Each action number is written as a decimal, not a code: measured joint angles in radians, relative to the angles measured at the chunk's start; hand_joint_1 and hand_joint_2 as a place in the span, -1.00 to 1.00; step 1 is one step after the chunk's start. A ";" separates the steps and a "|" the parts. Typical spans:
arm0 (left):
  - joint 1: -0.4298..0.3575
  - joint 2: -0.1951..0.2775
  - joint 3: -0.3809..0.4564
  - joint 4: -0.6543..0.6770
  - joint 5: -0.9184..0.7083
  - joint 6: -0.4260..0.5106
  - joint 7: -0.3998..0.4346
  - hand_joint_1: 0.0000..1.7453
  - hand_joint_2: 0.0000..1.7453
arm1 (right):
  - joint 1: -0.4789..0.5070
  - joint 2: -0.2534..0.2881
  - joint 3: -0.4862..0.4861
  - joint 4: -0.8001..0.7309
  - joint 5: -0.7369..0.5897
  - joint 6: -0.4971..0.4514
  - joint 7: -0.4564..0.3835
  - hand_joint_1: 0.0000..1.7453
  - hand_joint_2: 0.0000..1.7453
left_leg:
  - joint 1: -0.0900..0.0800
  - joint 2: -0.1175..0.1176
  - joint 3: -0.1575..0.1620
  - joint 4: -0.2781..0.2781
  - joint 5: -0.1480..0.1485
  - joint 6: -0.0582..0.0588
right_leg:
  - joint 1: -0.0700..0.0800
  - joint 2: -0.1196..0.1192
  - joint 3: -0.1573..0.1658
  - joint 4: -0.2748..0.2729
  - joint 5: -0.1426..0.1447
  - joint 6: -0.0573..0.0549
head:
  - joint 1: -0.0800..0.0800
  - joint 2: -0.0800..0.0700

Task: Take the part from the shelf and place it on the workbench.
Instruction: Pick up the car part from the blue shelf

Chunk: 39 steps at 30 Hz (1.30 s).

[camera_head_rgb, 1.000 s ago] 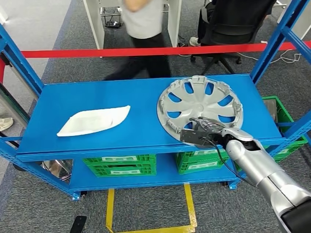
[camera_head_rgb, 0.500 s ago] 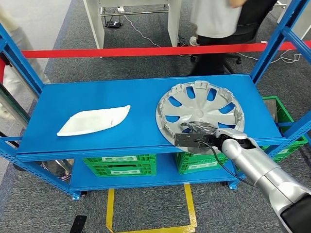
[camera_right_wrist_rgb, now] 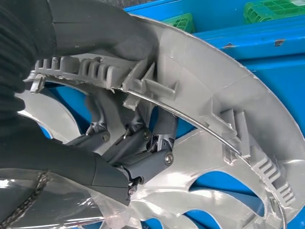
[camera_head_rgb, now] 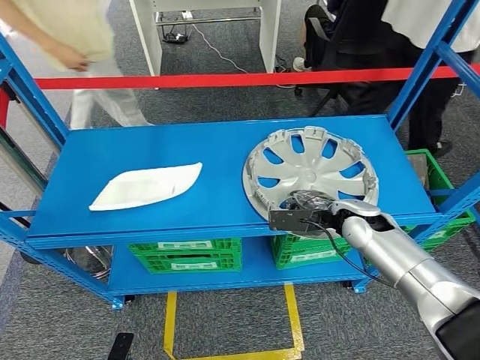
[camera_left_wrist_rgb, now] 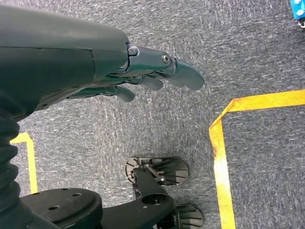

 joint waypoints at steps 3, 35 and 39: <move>0.000 0.000 0.001 0.001 0.001 0.000 -0.001 -1.00 1.00 | 0.000 -0.003 0.006 -0.003 -0.008 -0.016 -0.001 1.00 1.00 | 0.000 0.000 0.000 0.000 0.000 0.000 | 0.000 0.000 0.000 0.000 0.000 0.000 | 0.000 0.000; 0.057 0.006 0.188 0.006 0.170 -0.117 -0.124 -1.00 1.00 | 0.664 -0.017 -0.335 -0.793 0.339 -0.585 -0.114 1.00 1.00 | 0.000 -0.006 -0.016 0.001 0.000 0.001 | 0.000 -0.006 -0.013 0.000 -0.002 0.000 | 0.000 0.000; 0.058 0.007 0.198 0.006 0.164 -0.131 -0.121 -1.00 1.00 | 0.717 -0.017 -0.345 -0.850 0.406 -0.630 -0.131 1.00 1.00 | 0.000 -0.006 -0.016 0.001 0.000 0.001 | 0.000 -0.006 -0.014 0.001 -0.002 0.000 | 0.000 0.000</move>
